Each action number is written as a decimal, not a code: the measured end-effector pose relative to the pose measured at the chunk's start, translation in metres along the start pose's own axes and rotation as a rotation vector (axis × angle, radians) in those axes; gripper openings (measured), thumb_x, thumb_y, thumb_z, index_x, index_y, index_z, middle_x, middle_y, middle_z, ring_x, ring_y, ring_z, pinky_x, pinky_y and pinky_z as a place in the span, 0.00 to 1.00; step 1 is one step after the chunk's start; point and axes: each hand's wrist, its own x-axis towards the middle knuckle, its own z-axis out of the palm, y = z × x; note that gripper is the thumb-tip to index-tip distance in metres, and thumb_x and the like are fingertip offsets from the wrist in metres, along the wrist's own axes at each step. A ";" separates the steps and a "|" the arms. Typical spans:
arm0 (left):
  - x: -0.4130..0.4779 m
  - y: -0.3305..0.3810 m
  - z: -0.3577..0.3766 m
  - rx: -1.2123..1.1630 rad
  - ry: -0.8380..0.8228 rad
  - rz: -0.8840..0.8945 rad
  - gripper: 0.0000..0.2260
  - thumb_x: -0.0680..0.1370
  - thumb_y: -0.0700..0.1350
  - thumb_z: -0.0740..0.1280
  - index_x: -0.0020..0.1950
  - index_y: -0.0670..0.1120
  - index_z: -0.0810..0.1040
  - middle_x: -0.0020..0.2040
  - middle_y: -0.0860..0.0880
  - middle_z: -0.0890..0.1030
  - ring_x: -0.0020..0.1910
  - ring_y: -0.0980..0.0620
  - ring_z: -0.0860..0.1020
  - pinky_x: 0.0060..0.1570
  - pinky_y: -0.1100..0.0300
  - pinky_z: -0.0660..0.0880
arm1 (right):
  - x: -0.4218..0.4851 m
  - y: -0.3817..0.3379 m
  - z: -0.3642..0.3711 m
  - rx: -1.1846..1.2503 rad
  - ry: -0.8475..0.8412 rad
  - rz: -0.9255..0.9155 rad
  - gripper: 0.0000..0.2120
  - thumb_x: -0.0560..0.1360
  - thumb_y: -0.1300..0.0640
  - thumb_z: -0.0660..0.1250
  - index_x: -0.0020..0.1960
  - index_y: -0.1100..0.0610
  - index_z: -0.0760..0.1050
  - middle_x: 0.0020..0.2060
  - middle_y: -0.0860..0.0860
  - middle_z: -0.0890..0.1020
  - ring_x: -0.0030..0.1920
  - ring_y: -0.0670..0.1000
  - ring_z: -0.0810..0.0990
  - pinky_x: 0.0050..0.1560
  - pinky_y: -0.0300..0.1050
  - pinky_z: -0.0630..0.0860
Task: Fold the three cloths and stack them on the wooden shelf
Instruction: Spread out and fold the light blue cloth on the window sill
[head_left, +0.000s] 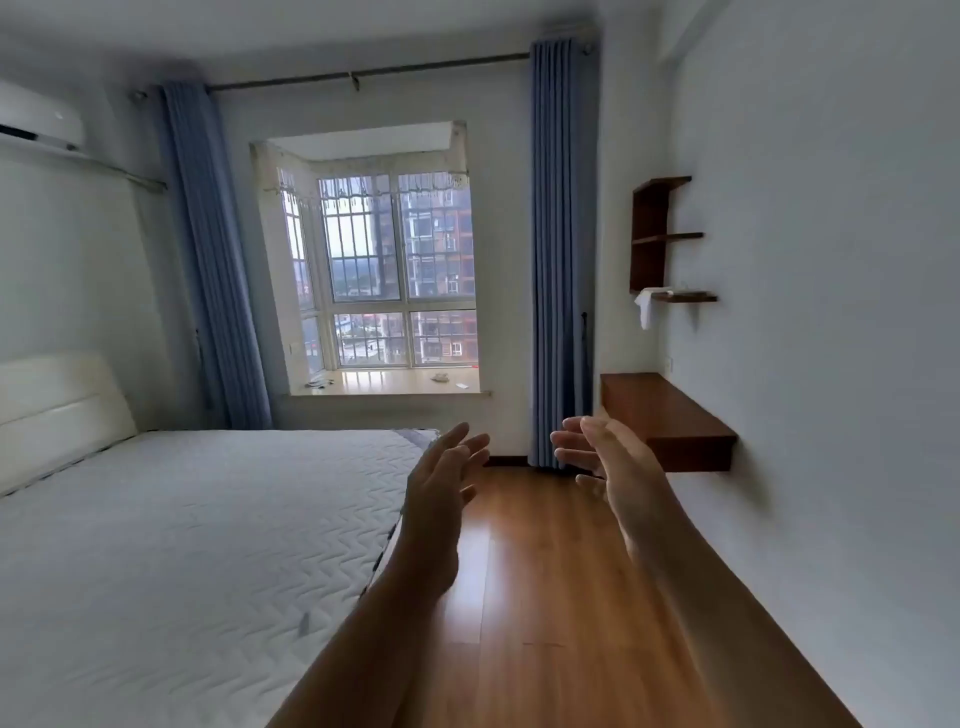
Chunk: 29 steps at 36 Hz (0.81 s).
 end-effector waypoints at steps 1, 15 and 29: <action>0.008 -0.005 0.000 -0.008 -0.007 -0.004 0.11 0.82 0.42 0.55 0.58 0.52 0.73 0.51 0.56 0.80 0.55 0.57 0.77 0.54 0.56 0.70 | 0.009 0.005 0.003 -0.003 0.003 0.003 0.12 0.81 0.52 0.53 0.56 0.54 0.73 0.52 0.49 0.80 0.56 0.49 0.77 0.60 0.48 0.70; 0.188 -0.100 0.003 -0.021 0.013 -0.052 0.10 0.81 0.42 0.56 0.58 0.52 0.74 0.50 0.56 0.81 0.53 0.58 0.78 0.54 0.58 0.71 | 0.193 0.090 0.026 0.017 -0.005 0.019 0.13 0.81 0.52 0.53 0.57 0.55 0.73 0.52 0.50 0.80 0.56 0.49 0.77 0.61 0.48 0.69; 0.425 -0.166 0.032 0.008 0.039 -0.011 0.10 0.82 0.42 0.54 0.58 0.52 0.72 0.50 0.56 0.80 0.53 0.57 0.77 0.55 0.57 0.71 | 0.440 0.147 0.036 0.078 -0.033 -0.029 0.11 0.80 0.53 0.54 0.52 0.53 0.74 0.51 0.51 0.81 0.54 0.50 0.78 0.58 0.48 0.69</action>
